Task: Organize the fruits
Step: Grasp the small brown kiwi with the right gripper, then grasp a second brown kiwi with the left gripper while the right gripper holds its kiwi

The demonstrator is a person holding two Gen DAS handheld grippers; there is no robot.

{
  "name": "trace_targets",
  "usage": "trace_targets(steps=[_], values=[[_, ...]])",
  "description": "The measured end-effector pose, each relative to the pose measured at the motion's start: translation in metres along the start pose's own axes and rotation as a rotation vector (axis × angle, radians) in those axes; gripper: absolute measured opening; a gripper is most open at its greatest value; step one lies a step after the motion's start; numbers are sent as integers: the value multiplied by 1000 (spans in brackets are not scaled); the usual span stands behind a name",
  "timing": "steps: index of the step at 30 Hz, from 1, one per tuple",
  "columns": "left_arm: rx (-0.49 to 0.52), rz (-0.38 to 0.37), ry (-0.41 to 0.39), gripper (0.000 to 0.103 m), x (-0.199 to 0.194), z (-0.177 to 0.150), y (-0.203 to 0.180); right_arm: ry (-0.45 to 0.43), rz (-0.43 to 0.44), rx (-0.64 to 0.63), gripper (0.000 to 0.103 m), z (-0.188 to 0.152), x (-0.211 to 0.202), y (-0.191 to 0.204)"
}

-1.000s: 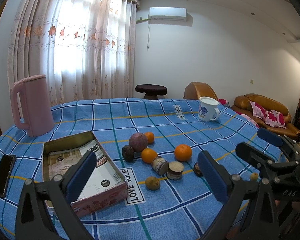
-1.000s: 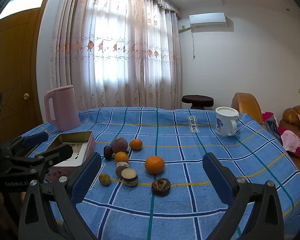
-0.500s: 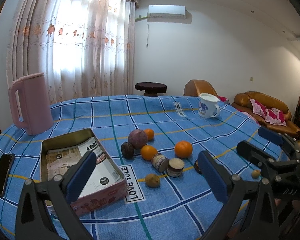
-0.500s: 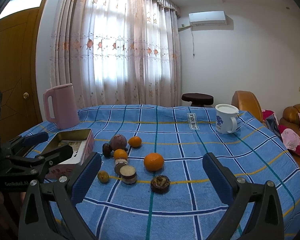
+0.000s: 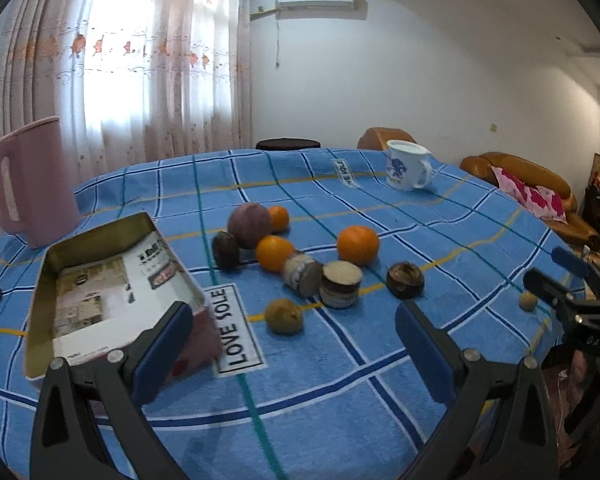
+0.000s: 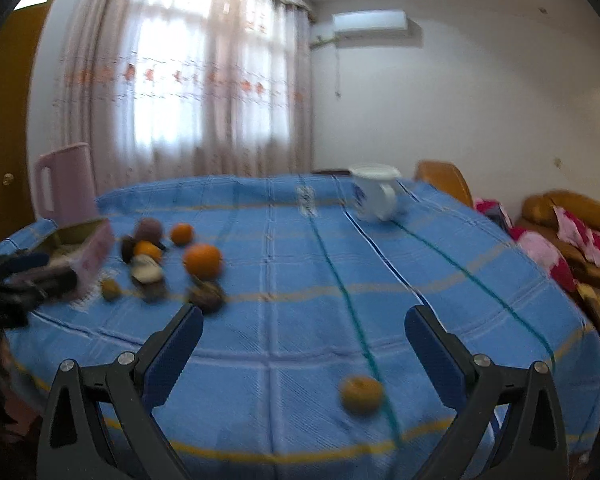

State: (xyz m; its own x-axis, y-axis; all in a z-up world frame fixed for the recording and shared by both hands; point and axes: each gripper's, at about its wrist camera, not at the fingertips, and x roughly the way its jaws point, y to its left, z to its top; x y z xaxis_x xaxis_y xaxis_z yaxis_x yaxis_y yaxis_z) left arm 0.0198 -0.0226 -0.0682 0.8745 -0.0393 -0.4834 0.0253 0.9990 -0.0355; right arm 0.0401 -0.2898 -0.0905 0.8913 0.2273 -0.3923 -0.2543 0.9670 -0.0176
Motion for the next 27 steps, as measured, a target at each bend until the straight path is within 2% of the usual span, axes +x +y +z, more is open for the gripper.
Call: trace_targets(steps=[2,4,6,8,10,11,12,13,15,22,24,26,27], values=[[7,-9,12,103,5,-3,-5,27,-16,21,101,-10,5,-14],[10,-12,26,102,8,-3,-7,51,-16,35,92,-16,9,-21],[17,-18,37,102,10,-4,-11,63,-8,40,77,-18,11,-25],[20,-21,36,102,11,-4,-13,75,-7,46,74,-20,12,-29],[16,-28,36,97,13,-4,-13,94,0,60,57,-23,16,-33],[13,-29,39,97,14,-4,-12,110,10,62,44,-26,19,-32],[8,-35,47,96,16,-4,-12,125,15,59,38,-27,22,-32],[5,-38,53,94,17,-4,-11,153,12,45,38,-29,27,-31],[-4,-47,64,91,19,-5,-10,145,0,24,29,-32,27,-28],[-17,-77,92,87,28,2,-11,104,57,13,29,-21,23,-18],[-13,-91,110,82,34,7,-14,91,83,4,29,-15,26,-10],[1,-71,116,82,38,10,-16,80,106,-9,29,-8,30,1],[4,-69,122,78,41,11,-16,73,123,-12,29,-6,31,6]])
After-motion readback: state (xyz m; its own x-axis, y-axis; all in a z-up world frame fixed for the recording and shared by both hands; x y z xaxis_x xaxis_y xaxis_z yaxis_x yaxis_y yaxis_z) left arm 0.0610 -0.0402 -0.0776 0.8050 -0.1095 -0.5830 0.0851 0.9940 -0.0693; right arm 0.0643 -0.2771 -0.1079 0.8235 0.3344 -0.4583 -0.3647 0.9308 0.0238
